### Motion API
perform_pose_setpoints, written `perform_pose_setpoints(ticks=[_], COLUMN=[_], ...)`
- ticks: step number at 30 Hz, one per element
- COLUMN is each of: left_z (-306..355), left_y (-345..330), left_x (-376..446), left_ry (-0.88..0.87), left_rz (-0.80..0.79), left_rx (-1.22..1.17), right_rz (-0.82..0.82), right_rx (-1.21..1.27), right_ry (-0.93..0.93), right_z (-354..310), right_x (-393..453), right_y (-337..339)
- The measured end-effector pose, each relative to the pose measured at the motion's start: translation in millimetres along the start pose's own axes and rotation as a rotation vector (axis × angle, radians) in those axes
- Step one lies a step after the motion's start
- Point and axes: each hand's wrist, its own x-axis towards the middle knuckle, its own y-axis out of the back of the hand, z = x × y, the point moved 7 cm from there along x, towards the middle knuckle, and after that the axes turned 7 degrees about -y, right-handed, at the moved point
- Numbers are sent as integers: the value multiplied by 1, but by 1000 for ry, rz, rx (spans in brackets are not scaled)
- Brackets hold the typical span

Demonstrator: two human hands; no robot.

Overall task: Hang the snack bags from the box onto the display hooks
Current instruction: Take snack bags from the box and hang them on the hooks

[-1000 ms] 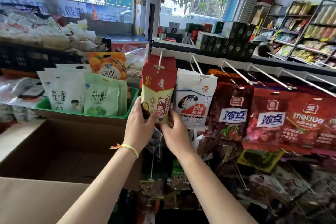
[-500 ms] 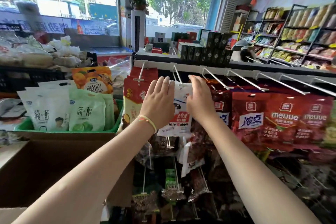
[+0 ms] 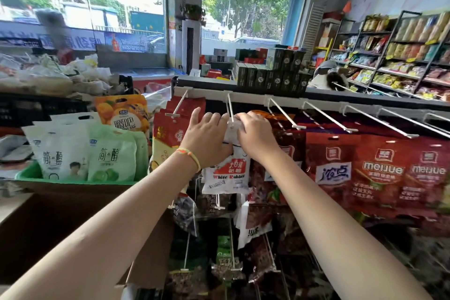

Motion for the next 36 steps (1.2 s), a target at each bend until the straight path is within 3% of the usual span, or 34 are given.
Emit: perform_pose_setpoints(ticks=[3,7,8,11,13,20,23,26,29,32,34,36], left_z=[0,31,46,94,112,124,125,128,137,148,143,124], left_y=[3,17,16,6,1,-27,-28,-27,-20,-5,-5,-14], left_x=[-10,-56,-61,-45,-19,52,55,51,41,5,-33,-72], left_ry=[32,68,30,-119,-119,9,-15,-38,-44,-66,-51,-22], left_rz=[92,544,586,496,396,70,105,166,238,477,543,505], left_rx=[24,-147,-179,-215,-187,22,37,37,44,-53,-108,-152], right_rz=[68,397,462,546,555,104,80,138,300,472,388,248], right_rx=[33,88,83,72,14,-262,-331,-231,-34,138,238,309], right_ry=[50,178,189,81,-31,-7,8,22,105,206,206,189], right_z=[-4,4,12,53,81,124,132,135,128,118,111,92], right_x=[-15,-71,-83,-99,-95,-48,-44,-46,-66,-104,-123,-141], right_y=[9,43,50,67,75,51,45,49,60,66,45,12])
